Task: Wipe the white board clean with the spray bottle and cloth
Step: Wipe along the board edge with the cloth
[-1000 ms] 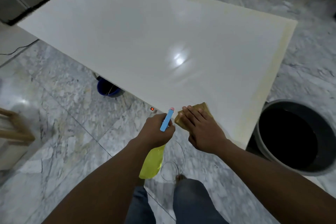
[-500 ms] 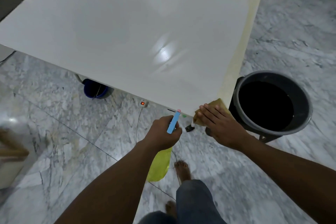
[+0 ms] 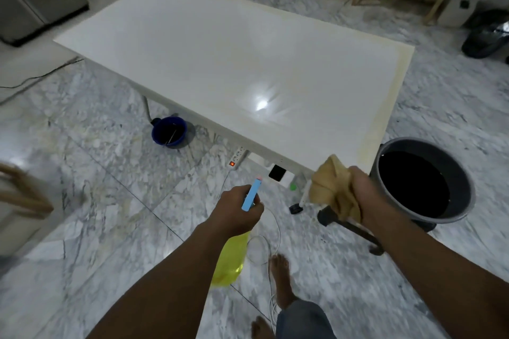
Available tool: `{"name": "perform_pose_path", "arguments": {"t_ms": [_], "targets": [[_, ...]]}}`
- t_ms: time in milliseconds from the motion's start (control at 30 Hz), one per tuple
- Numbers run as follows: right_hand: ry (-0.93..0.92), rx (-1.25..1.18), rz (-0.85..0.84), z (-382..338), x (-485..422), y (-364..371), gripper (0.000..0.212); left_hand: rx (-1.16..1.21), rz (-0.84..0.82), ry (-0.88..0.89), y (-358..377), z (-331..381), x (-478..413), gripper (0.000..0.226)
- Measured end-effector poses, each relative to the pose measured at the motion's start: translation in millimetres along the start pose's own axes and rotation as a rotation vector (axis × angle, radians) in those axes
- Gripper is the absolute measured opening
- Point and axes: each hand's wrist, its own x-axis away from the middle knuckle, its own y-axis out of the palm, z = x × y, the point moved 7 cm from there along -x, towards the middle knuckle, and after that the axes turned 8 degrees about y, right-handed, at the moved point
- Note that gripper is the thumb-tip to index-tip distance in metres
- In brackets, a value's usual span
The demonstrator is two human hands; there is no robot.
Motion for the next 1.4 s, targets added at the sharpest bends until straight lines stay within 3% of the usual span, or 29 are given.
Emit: {"name": "perform_pose_path", "arguments": {"t_ms": [67, 133, 367, 500, 633, 700, 833, 933, 1067, 1167, 1400], "targets": [[0.120, -0.392, -0.283, -6.9, 14.3, 53.5, 0.013, -0.002, 0.012, 0.008, -20.3, -3.4, 9.6, 0.014], [0.181, -0.557, -0.352, -7.7, 21.6, 90.5, 0.041, -0.011, 0.026, 0.021, -38.8, -5.9, 15.0, 0.014], [0.247, -0.410, -0.603, -36.0, 35.9, 235.9, 0.068, -0.055, 0.011, -0.009, -115.1, -32.3, 11.0, 0.017], [0.275, -0.239, -0.685, -67.8, 13.4, 317.6, 0.060, -0.070, 0.016, -0.061, -165.0, -68.8, -24.4, 0.013], [0.322, -0.110, -0.711, -94.7, -26.3, 393.1, 0.055, -0.097, 0.043, -0.138, -217.2, -100.8, -67.0, 0.024], [0.350, -0.089, -0.700, -112.9, -47.2, 430.5, 0.059, -0.085, 0.035, -0.182, -250.5, -116.1, -91.0, 0.022], [0.364, -0.029, -0.716, -152.9, -76.5, 502.7, 0.072, 0.002, 0.183, -0.220, -331.1, -145.9, -130.3, 0.024], [0.364, 0.069, -0.711, -179.0, -94.1, 555.1, 0.059, 0.088, 0.278, -0.239, -381.5, -173.0, -145.0, 0.020], [0.337, 0.434, -0.628, -208.9, -122.2, 626.8, 0.029, 0.160, 0.355, -0.302, -442.0, -222.1, -164.5, 0.029], [0.313, 0.688, -0.608, -236.1, -151.8, 694.6, 0.027, 0.191, 0.364, -0.328, -500.3, -268.1, -198.4, 0.026], [0.141, 0.865, -0.516, -304.2, -241.1, 906.3, 0.035, 0.206, 0.475, -0.305, -653.0, -383.5, -286.1, 0.019]]}}
